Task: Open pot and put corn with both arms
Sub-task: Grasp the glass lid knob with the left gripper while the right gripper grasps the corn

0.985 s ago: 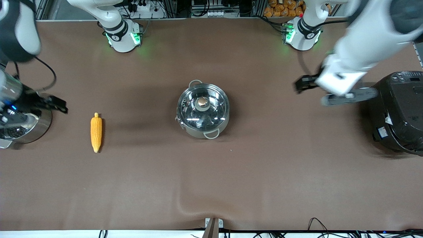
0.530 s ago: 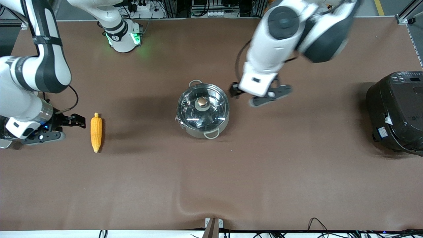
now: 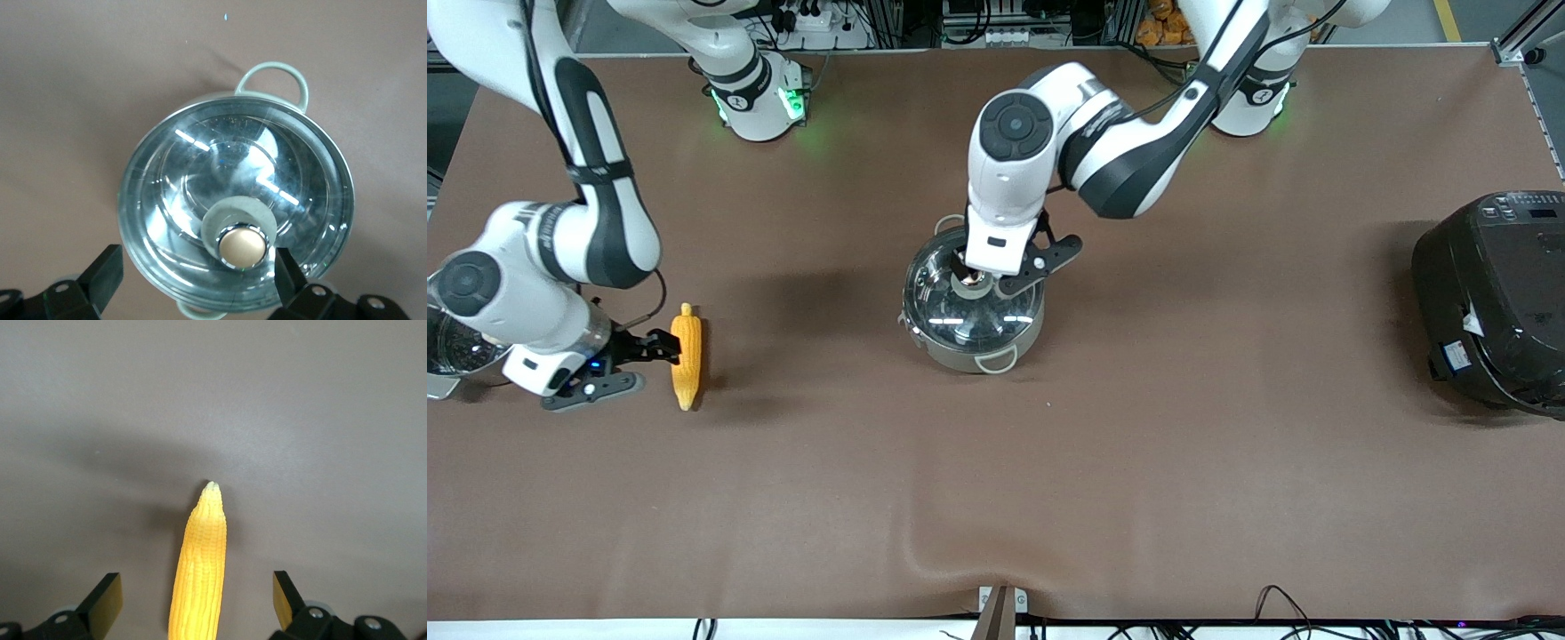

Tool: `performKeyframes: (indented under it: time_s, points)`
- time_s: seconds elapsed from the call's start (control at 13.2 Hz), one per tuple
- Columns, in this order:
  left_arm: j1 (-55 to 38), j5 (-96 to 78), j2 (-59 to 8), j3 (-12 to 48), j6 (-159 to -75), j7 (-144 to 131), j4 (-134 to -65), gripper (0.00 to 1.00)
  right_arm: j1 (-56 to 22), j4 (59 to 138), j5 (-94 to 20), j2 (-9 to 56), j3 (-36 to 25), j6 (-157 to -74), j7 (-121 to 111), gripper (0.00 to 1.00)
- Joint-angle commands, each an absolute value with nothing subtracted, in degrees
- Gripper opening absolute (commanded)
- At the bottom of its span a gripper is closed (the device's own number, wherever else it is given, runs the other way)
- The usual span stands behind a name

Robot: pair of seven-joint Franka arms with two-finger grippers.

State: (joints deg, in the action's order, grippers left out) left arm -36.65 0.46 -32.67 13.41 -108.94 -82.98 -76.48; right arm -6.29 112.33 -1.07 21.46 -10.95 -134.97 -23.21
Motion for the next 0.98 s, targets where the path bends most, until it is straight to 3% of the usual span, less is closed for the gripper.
performKeyframes:
  time_s: [0.0, 0.91]
  points:
    - [-38.58, 1.58, -35.24, 12.57, -110.13, -86.21, -74.27, 1.0, -5.71, 113.64, -0.88, 23.81, -10.72, -138.77, -27.58, 1.0]
    - [-40.95, 2.81, -38.32, 11.43, -112.67, -86.4, -74.27, 1.0, -3.6, 113.82, -4.13, 30.32, -10.63, -142.03, -32.52, 1.0]
